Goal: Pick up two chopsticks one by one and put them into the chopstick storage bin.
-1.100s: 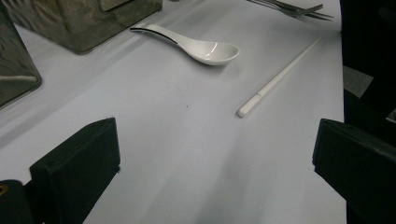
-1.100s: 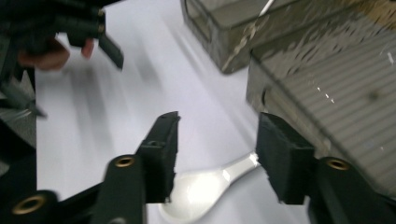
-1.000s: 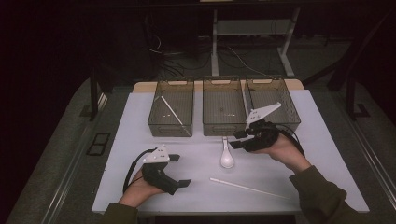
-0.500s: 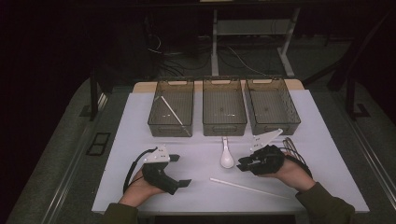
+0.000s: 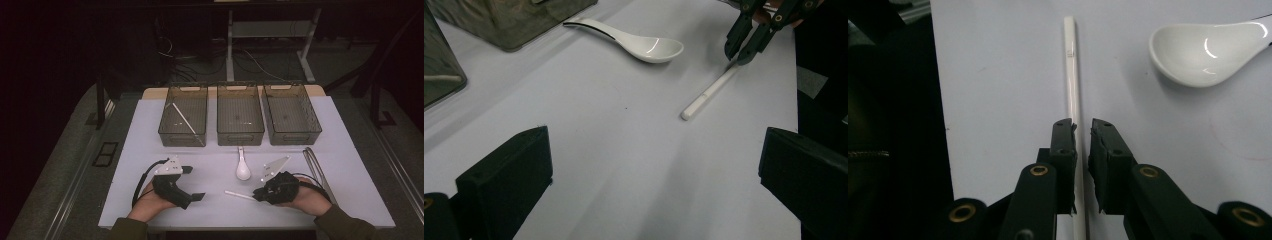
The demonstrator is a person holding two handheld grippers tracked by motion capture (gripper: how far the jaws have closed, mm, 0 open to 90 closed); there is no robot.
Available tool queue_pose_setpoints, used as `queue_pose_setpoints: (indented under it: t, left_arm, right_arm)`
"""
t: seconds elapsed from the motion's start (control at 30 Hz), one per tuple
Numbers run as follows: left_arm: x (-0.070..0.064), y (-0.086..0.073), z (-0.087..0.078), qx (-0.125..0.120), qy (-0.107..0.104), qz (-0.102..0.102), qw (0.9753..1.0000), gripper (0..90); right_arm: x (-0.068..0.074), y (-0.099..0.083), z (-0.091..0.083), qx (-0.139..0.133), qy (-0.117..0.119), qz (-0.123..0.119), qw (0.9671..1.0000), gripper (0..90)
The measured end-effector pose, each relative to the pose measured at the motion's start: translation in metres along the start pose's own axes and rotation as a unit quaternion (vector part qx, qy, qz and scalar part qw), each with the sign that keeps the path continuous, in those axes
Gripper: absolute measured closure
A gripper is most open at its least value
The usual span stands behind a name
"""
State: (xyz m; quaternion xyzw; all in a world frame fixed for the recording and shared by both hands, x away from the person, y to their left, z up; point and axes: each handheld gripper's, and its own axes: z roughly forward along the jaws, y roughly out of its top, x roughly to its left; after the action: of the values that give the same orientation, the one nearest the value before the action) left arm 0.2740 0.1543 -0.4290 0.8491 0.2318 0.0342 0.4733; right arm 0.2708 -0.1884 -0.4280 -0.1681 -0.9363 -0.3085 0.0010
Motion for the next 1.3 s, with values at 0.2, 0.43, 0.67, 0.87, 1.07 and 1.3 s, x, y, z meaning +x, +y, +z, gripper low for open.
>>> queue_pose_setpoints:
  t: [0.2, 0.43, 0.67, 0.87, 1.07, 1.3]
  left_arm:
    - [-0.001, 0.0, 0.0, 0.0, -0.001, 0.0, 1.0, 0.1]
    - [-0.001, 0.0, 0.0, 0.0, -0.001, 0.001, 1.0, 0.1]
    - [-0.001, 0.0, 0.0, 0.0, -0.001, 0.002, 1.0, 0.1]
    - [-0.001, 0.0, -0.001, 0.0, 0.0, 0.001, 1.0, 0.1]
    - [-0.001, 0.0, -0.001, -0.001, 0.0, 0.001, 1.0, 0.1]
    - [0.0, 0.001, -0.001, -0.001, 0.001, 0.001, 1.0, 0.1]
  right_arm:
    - [0.002, -0.001, 0.008, 0.016, -0.001, -0.008, 0.9998, 81.8]
    - [0.006, -0.001, 0.009, 0.02, -0.014, -0.022, 0.9995, 83.2]
    - [0.003, 0.0, 0.009, 0.022, -0.006, 0.016, 0.9996, 84.6]
    - [-0.004, 0.003, 0.001, 0.005, -0.009, 0.044, 0.999, 84.6]
    - [-0.006, 0.006, -0.009, -0.022, -0.009, 0.071, 0.9972, 84.7]
    - [-0.015, 0.011, -0.022, -0.056, -0.007, 0.084, 0.9949, 84.7]
